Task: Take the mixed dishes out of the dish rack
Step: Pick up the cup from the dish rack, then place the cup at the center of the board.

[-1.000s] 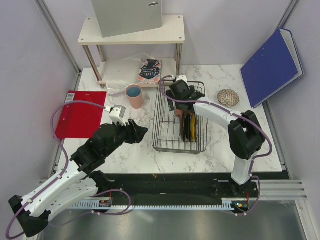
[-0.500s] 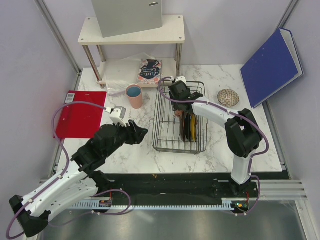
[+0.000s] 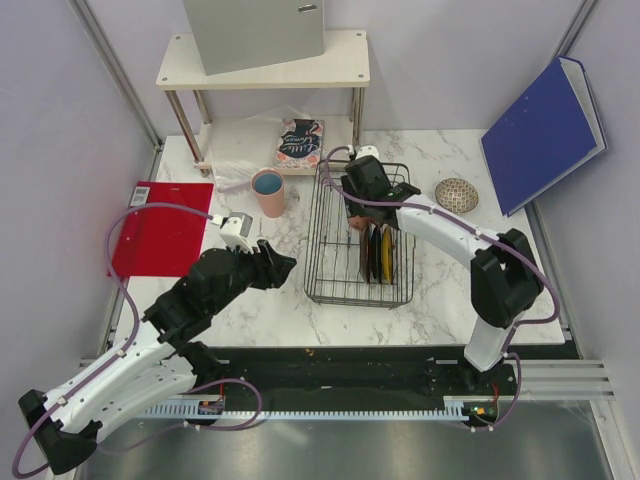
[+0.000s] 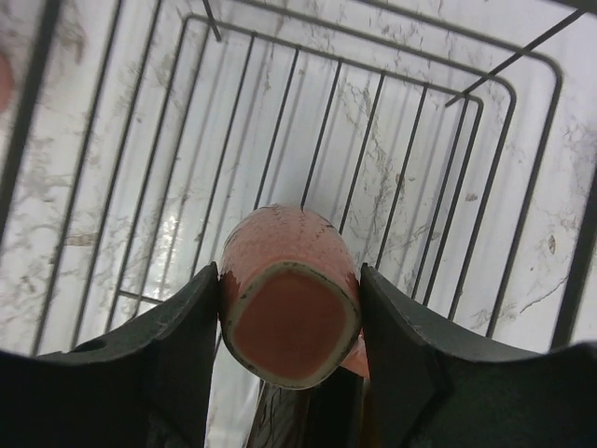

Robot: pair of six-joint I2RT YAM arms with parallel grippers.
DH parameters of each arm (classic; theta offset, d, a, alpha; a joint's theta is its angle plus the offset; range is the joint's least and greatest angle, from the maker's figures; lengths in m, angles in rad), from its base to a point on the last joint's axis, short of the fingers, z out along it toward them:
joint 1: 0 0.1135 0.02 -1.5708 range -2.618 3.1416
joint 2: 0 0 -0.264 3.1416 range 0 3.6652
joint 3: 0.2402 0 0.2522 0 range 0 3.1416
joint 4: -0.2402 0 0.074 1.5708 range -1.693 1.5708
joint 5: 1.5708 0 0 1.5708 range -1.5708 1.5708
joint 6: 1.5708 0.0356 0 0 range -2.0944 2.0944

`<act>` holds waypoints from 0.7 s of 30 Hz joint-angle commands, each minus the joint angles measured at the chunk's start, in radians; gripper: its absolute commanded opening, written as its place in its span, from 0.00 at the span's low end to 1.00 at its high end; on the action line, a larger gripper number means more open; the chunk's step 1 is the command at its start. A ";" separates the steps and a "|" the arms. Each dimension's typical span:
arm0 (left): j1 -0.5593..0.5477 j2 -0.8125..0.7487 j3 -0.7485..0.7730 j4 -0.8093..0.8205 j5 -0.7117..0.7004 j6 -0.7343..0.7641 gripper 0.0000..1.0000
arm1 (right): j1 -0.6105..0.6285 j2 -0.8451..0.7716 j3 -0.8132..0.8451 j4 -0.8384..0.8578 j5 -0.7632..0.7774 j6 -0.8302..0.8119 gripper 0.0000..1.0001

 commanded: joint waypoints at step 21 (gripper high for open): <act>-0.002 -0.027 0.020 0.207 -0.019 -0.118 0.99 | -0.141 -0.636 -0.555 0.910 -0.616 0.609 0.00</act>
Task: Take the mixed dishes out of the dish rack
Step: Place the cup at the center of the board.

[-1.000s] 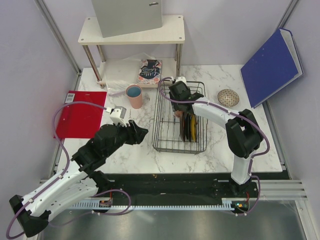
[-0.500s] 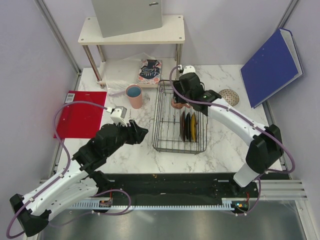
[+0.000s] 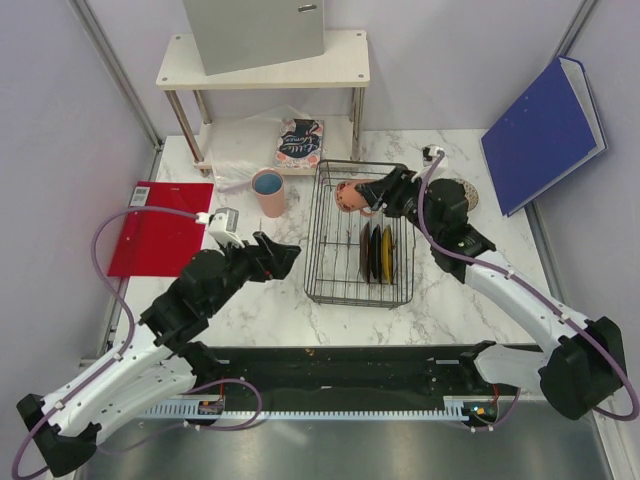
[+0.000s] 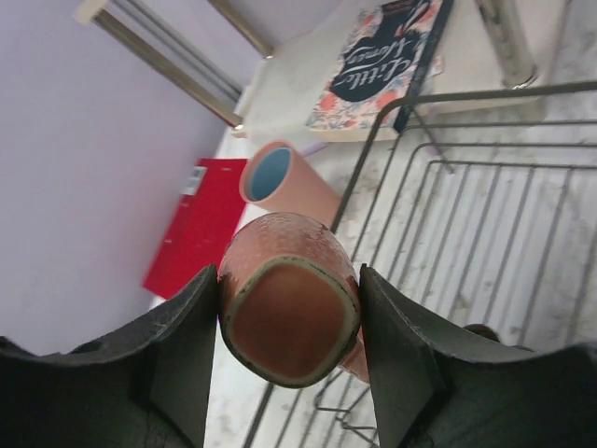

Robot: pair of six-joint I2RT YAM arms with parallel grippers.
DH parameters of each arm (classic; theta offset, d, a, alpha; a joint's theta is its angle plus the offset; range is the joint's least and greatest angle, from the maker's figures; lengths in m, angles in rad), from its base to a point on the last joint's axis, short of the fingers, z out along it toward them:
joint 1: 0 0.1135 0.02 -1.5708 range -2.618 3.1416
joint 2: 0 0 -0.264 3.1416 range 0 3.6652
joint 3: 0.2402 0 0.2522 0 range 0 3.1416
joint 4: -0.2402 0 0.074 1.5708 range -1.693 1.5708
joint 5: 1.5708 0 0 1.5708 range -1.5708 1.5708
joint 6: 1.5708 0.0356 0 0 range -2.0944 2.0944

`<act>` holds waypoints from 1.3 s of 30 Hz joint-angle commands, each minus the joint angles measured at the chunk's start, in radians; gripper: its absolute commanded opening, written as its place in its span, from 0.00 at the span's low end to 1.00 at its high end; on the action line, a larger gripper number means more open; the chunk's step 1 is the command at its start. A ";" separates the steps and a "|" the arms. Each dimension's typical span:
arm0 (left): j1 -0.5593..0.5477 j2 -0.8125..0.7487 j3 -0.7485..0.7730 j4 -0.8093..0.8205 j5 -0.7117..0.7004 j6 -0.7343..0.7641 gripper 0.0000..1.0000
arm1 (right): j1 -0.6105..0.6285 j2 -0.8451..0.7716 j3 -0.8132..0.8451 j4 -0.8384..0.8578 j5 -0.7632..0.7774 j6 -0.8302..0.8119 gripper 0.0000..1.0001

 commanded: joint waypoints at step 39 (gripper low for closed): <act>0.005 0.283 0.068 0.746 0.392 -0.052 0.79 | -0.031 0.089 -0.361 1.101 -0.510 0.664 0.00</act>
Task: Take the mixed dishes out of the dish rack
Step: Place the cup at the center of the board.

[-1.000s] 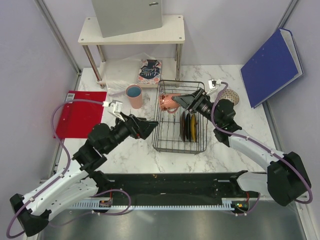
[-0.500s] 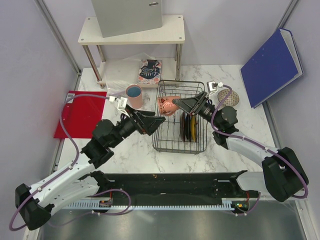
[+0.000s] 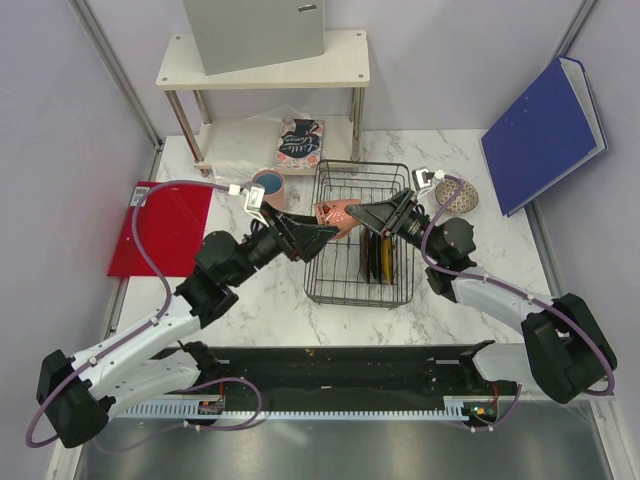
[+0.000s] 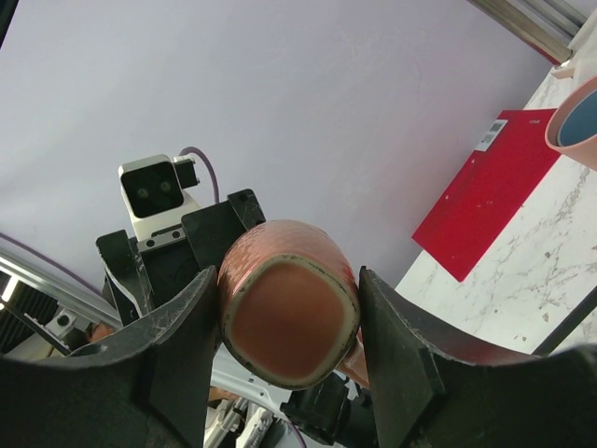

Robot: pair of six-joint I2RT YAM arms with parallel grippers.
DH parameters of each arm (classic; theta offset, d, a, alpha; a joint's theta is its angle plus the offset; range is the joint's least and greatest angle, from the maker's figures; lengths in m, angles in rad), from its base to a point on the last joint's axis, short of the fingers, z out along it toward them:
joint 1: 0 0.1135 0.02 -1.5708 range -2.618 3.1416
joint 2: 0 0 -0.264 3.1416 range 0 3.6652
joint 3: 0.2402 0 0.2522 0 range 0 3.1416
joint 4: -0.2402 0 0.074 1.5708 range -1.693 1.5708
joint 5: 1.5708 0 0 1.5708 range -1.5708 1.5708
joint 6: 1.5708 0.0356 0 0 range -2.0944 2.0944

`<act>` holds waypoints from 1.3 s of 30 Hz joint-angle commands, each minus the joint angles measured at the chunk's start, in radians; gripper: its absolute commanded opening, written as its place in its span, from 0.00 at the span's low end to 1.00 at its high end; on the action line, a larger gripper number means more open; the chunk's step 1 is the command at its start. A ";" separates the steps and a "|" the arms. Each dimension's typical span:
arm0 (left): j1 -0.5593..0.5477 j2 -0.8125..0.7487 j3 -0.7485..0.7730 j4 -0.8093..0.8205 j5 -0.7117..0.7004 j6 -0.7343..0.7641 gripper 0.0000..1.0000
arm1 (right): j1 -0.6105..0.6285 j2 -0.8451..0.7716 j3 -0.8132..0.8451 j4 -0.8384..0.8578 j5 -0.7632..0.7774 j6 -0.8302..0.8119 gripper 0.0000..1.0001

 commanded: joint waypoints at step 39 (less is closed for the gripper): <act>0.189 0.195 0.551 -1.094 -0.428 0.221 0.02 | 0.037 -0.300 0.240 -1.162 0.647 -0.597 0.98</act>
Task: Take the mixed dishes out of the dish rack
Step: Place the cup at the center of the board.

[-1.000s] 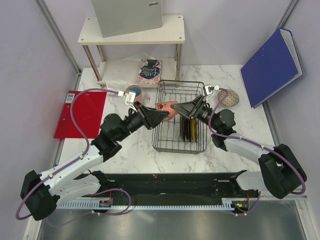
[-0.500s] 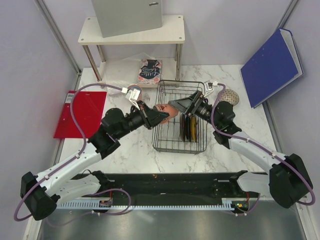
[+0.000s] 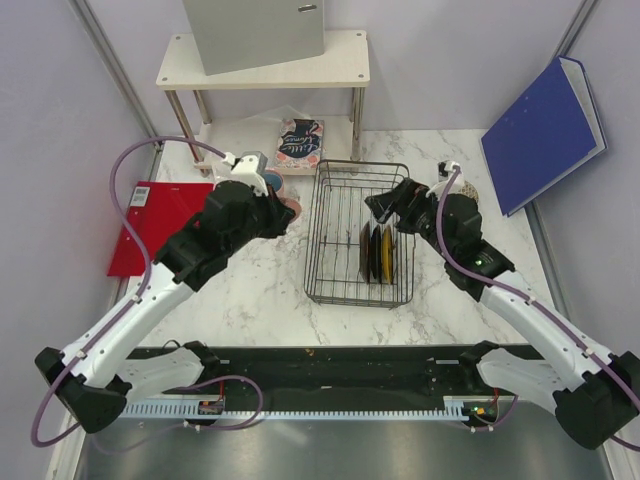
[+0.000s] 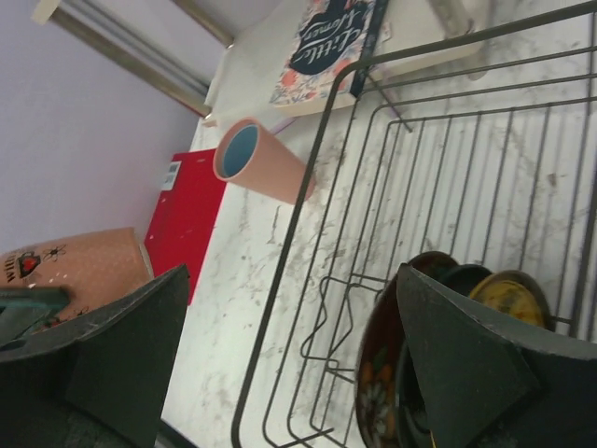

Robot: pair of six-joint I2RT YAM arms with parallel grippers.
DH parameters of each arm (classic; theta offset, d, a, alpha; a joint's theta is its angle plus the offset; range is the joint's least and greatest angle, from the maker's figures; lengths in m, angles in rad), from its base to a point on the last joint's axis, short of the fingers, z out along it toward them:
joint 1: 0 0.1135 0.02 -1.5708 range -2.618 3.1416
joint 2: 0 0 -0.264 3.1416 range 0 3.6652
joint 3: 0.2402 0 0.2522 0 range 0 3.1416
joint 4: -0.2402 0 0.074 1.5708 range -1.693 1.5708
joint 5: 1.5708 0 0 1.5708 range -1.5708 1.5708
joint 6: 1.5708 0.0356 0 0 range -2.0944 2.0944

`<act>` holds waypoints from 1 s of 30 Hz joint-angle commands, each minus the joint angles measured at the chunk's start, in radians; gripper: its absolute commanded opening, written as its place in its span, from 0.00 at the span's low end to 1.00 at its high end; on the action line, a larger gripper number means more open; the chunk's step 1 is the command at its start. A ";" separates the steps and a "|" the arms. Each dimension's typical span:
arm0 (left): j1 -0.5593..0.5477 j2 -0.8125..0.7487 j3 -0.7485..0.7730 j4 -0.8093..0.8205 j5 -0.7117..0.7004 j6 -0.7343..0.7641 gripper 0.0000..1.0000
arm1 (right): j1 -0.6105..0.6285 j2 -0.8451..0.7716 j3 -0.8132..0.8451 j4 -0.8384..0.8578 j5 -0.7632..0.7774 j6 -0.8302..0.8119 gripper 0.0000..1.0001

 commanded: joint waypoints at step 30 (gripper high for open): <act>0.594 0.910 0.617 -0.400 0.027 0.049 0.02 | 0.003 -0.193 -0.144 -0.133 0.149 -0.141 0.98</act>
